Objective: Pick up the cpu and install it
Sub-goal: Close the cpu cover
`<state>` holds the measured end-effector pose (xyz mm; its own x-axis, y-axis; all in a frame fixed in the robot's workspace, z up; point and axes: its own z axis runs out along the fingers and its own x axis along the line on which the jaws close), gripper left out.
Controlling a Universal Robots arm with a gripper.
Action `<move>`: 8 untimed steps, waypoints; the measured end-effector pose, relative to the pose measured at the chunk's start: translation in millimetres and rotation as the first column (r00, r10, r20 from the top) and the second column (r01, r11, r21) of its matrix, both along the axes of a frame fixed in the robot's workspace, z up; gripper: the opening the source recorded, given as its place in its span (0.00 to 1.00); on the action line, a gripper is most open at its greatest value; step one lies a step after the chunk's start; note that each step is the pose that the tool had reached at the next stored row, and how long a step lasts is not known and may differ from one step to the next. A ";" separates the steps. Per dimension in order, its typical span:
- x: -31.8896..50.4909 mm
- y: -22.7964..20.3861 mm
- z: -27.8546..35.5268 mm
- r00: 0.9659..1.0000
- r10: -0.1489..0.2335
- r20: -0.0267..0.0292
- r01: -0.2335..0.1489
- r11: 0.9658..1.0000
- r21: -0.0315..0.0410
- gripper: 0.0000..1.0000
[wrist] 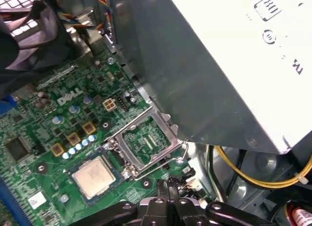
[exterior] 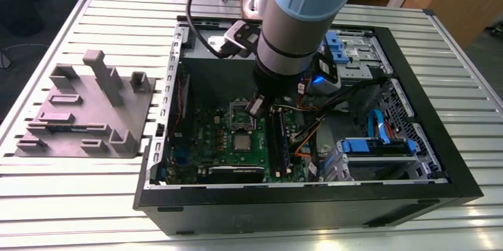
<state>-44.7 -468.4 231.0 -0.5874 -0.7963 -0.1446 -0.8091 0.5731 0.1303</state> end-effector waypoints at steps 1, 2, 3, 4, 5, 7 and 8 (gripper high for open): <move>0.3 0.6 -0.5 1.000 0.000 0.000 0.000 1.000 0.004 0.10; 0.6 1.2 -1.2 1.000 0.000 0.000 0.000 1.000 0.007 0.10; 1.0 1.8 -1.9 1.000 0.000 0.000 0.000 1.000 0.009 0.10; 1.3 2.3 -2.7 1.000 0.000 0.000 0.000 1.000 0.012 0.10; 1.5 2.6 -3.5 1.000 0.000 0.000 0.000 1.000 0.015 0.10; 1.9 3.2 -4.7 1.000 0.000 0.000 0.000 1.000 0.023 0.10; 2.1 3.5 -5.3 1.000 0.000 0.000 0.000 1.000 0.027 0.10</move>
<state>-42.6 -464.9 225.7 -0.5873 -0.7921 -0.1662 -0.8091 0.5693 0.1458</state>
